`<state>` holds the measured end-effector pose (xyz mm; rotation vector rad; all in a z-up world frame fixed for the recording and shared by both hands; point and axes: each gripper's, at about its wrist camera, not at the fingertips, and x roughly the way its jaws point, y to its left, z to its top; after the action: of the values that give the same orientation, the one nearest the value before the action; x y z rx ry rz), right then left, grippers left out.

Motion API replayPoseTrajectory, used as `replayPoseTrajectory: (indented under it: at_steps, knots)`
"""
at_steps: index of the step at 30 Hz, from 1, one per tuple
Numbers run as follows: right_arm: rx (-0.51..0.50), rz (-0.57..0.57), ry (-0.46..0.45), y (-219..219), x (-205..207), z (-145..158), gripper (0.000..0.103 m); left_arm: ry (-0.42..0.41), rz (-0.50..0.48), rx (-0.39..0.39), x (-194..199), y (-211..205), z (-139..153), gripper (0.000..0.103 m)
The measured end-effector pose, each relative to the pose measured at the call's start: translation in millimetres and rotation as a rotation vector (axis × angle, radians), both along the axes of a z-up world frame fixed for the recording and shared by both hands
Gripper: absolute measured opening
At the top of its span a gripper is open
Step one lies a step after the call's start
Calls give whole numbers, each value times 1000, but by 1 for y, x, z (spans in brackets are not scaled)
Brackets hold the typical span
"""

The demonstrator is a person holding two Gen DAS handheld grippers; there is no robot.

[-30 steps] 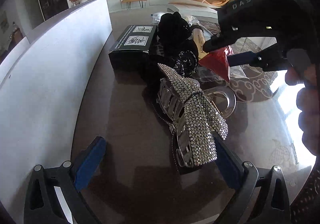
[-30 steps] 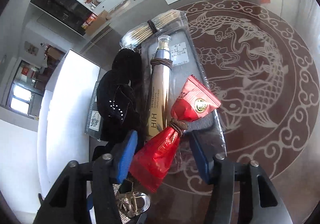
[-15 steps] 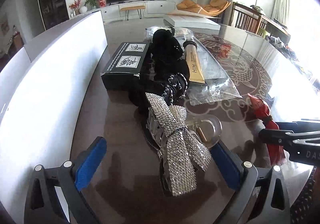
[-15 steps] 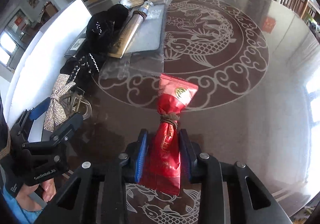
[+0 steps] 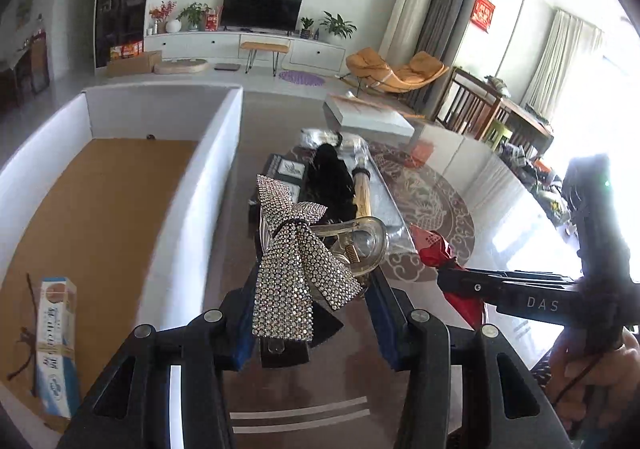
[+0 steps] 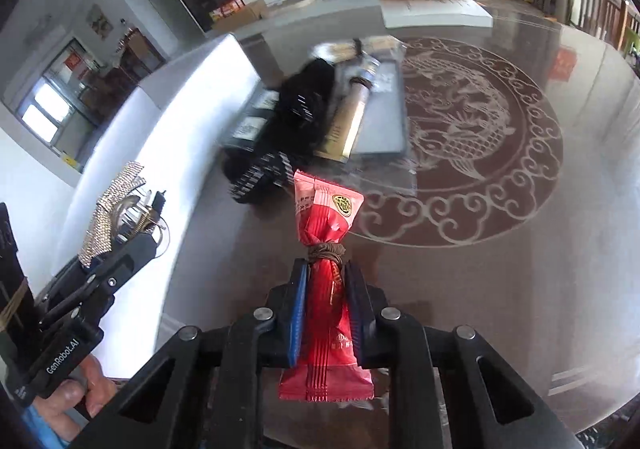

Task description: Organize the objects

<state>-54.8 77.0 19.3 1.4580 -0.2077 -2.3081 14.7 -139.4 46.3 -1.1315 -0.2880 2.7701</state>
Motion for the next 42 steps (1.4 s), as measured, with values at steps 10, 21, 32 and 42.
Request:
replayPoseTrajectory:
  at_steps: [10, 21, 32, 42]
  knots:
    - [-282, 334, 77, -187, 10, 86, 22, -147, 314, -184, 15, -152, 6, 49]
    - [25, 88, 290, -115, 20, 37, 97, -63, 129, -134, 17, -74, 21, 74]
    - [350, -466, 194, 96, 24, -65, 99, -192, -169, -200, -23, 116, -86, 101]
    - [407, -549, 191, 108, 24, -67, 99, -191, -121, -263, -57, 147, -116, 102]
